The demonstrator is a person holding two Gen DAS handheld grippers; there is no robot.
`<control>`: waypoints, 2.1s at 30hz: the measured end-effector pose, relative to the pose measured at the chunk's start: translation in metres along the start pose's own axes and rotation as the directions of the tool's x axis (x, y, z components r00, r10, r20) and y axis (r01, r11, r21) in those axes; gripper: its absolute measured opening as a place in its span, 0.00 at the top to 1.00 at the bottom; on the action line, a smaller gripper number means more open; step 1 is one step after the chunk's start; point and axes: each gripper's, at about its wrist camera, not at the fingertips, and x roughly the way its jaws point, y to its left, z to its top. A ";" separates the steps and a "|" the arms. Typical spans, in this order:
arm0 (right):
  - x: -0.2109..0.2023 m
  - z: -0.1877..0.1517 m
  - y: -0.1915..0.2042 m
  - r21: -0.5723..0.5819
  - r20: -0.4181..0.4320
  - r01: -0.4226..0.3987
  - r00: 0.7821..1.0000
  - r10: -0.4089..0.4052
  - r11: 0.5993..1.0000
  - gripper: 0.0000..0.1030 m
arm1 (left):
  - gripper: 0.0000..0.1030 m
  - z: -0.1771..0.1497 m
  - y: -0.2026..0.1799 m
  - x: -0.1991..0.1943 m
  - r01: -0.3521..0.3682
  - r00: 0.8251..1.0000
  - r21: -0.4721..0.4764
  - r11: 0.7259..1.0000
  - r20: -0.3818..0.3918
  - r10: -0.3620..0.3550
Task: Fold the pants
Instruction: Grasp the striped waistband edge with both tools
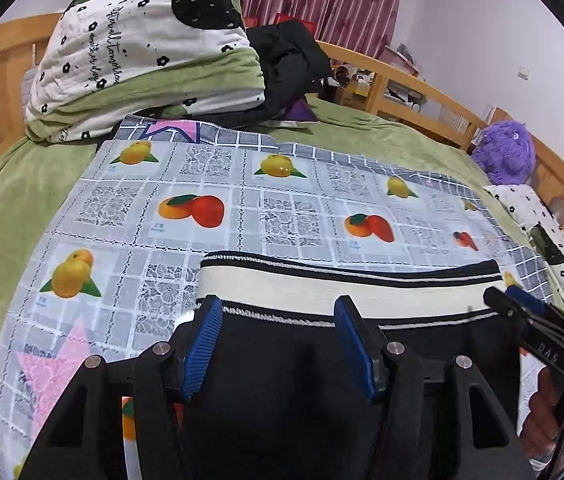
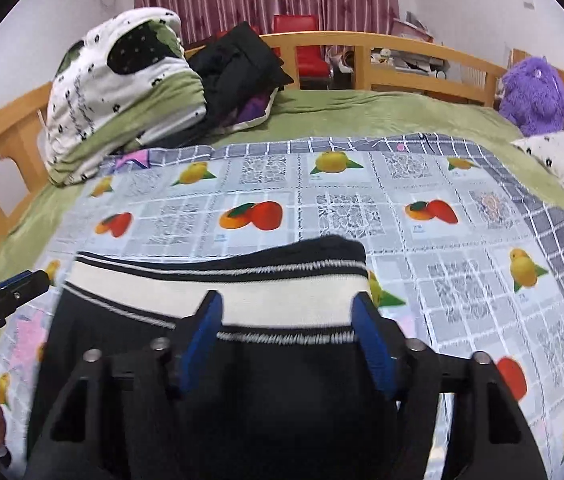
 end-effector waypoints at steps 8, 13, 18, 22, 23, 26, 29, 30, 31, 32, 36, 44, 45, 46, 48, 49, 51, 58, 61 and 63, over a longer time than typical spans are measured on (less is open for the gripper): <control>0.035 -0.004 -0.010 -0.012 0.004 0.085 0.996 -0.085 0.996 0.45 | 0.46 -0.007 -0.003 0.041 -0.034 0.998 0.040 0.999 -0.056 0.036; 0.053 -0.005 -0.034 0.094 -0.041 0.026 0.999 -0.022 0.995 0.32 | 0.45 -0.012 -0.001 0.059 -0.038 0.994 0.027 0.999 -0.097 0.040; 0.070 -0.014 -0.068 0.313 -0.089 -0.111 0.985 0.146 0.943 0.23 | 0.45 -0.017 0.000 0.065 -0.033 0.995 0.022 0.999 -0.094 0.035; 0.068 -0.016 -0.061 0.297 -0.081 -0.100 0.988 0.129 0.950 0.23 | 0.45 -0.019 0.003 0.064 -0.026 0.997 0.003 1.000 -0.078 0.026; 0.067 -0.015 -0.058 0.285 -0.079 -0.088 0.990 0.115 0.954 0.23 | 0.45 -0.019 0.003 0.064 -0.027 0.997 -0.001 1.000 -0.074 0.027; 0.066 -0.015 -0.055 0.268 -0.075 -0.071 0.993 0.094 0.961 0.22 | 0.45 -0.021 0.001 0.063 -0.038 0.998 0.001 0.999 -0.059 0.038; 0.065 -0.015 -0.054 0.258 -0.075 -0.050 0.995 0.071 0.965 0.22 | 0.45 -0.021 0.001 0.063 -0.038 0.998 -0.003 0.999 -0.060 0.038; 0.064 -0.015 -0.051 0.244 -0.073 -0.034 0.996 0.054 0.969 0.21 | 0.45 -0.022 0.000 0.063 -0.039 0.997 -0.001 0.999 -0.061 0.039; 0.062 -0.015 -0.048 0.227 -0.069 -0.015 0.997 0.032 0.974 0.21 | 0.44 -0.021 0.000 0.063 -0.040 0.997 0.000 0.999 -0.064 0.040; 0.059 -0.015 -0.045 0.202 -0.064 0.009 0.998 0.004 0.979 0.21 | 0.44 -0.021 0.000 0.064 -0.040 0.997 0.000 0.999 -0.067 0.040; 0.050 -0.008 -0.026 0.088 -0.038 0.111 0.993 -0.108 0.990 0.23 | 0.45 -0.017 0.001 0.058 -0.037 0.997 0.015 0.999 -0.068 0.038; 0.018 0.003 0.007 -0.096 0.084 0.086 0.993 -0.078 0.992 0.56 | 0.57 -0.001 0.000 0.043 -0.023 1.000 0.067 0.997 -0.001 0.023; 0.029 0.000 0.008 -0.107 0.047 0.103 0.994 -0.099 0.989 0.56 | 0.57 -0.002 -0.001 0.048 -0.031 0.999 0.075 0.997 -0.020 0.033; 0.044 -0.002 0.008 -0.121 0.013 0.143 0.990 -0.143 0.982 0.56 | 0.57 -0.003 0.000 0.055 -0.039 0.998 0.075 0.996 -0.048 0.043; 0.053 -0.004 0.004 -0.113 -0.009 0.135 0.990 -0.137 0.984 0.56 | 0.59 -0.004 0.006 0.063 -0.031 0.997 0.052 0.998 -0.074 0.035; 0.053 -0.002 0.000 -0.096 -0.011 0.121 0.992 -0.122 0.988 0.56 | 0.59 -0.003 0.008 0.065 -0.022 0.997 0.043 0.999 -0.079 0.025; 0.057 -0.004 -0.001 -0.095 -0.014 0.130 0.991 -0.131 0.987 0.57 | 0.60 -0.002 0.010 0.068 -0.017 0.997 0.041 0.999 -0.075 0.020; 0.070 0.002 -0.006 -0.071 -0.051 0.110 0.992 -0.114 0.991 0.56 | 0.61 -0.001 0.013 0.069 -0.021 0.996 0.026 0.999 -0.080 0.023; 0.063 0.006 -0.016 -0.043 -0.050 0.083 0.995 -0.085 0.996 0.56 | 0.62 0.001 0.020 0.060 -0.072 0.996 0.027 0.997 -0.052 0.073; 0.057 0.008 -0.023 -0.035 -0.048 0.100 0.994 -0.101 0.994 0.49 | 0.62 0.001 0.027 0.059 -0.073 0.995 0.030 0.997 -0.068 0.075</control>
